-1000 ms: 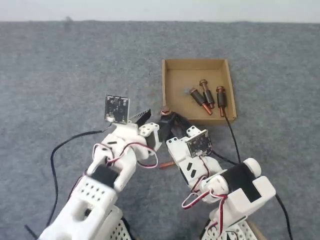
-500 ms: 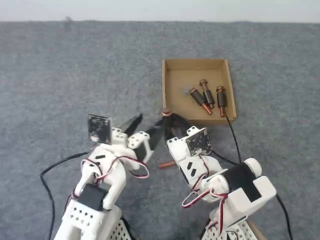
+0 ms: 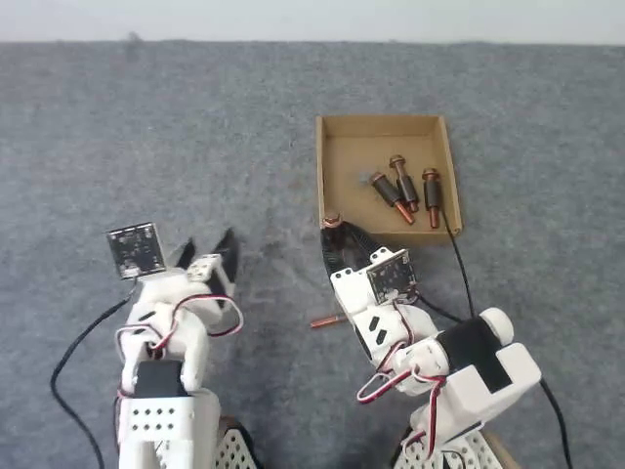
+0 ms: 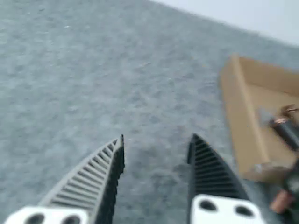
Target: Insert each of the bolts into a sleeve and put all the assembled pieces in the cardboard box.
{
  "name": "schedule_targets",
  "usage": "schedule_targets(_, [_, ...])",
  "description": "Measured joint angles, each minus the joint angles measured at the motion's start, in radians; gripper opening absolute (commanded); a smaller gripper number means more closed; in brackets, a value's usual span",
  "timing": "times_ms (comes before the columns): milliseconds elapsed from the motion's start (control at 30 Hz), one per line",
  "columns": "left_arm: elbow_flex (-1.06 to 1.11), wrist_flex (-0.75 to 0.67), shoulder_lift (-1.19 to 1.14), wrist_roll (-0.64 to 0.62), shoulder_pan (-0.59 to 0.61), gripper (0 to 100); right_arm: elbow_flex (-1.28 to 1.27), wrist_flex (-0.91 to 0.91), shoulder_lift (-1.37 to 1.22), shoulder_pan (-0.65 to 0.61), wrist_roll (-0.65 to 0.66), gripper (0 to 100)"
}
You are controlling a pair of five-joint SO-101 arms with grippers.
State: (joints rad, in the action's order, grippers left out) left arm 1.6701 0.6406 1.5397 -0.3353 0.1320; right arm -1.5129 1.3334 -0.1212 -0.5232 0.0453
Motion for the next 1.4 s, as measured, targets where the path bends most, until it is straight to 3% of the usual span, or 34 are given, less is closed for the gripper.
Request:
schedule_targets(33, [0.006, 0.0, 0.0, 0.018, 0.026, 1, 0.002, 0.0, 0.0, 0.006, 0.0, 0.6])
schedule_targets(267, [0.034, 0.034, 0.0, 0.152, 0.124, 2, 0.002, 0.0, 0.0, 0.038, 0.0, 0.6])
schedule_targets(600, [0.034, 0.052, 0.0, 0.173, 0.144, 2, 0.005, -0.057, 0.132, 0.046, 0.0, 0.6])
schedule_targets(767, [0.034, 0.052, 0.0, 0.173, 0.144, 2, 0.054, -0.33, 0.338, 0.075, 0.0, 0.6])
schedule_targets(1100, [0.034, 0.052, 0.0, 0.173, 0.144, 2, 0.371, -1.175, 0.654, 0.081, 0.0, 0.6])
schedule_targets(1400, [0.034, 0.052, 0.0, 0.173, 0.144, 2, 0.605, -1.415, 0.634, 0.138, 0.0, 0.7])
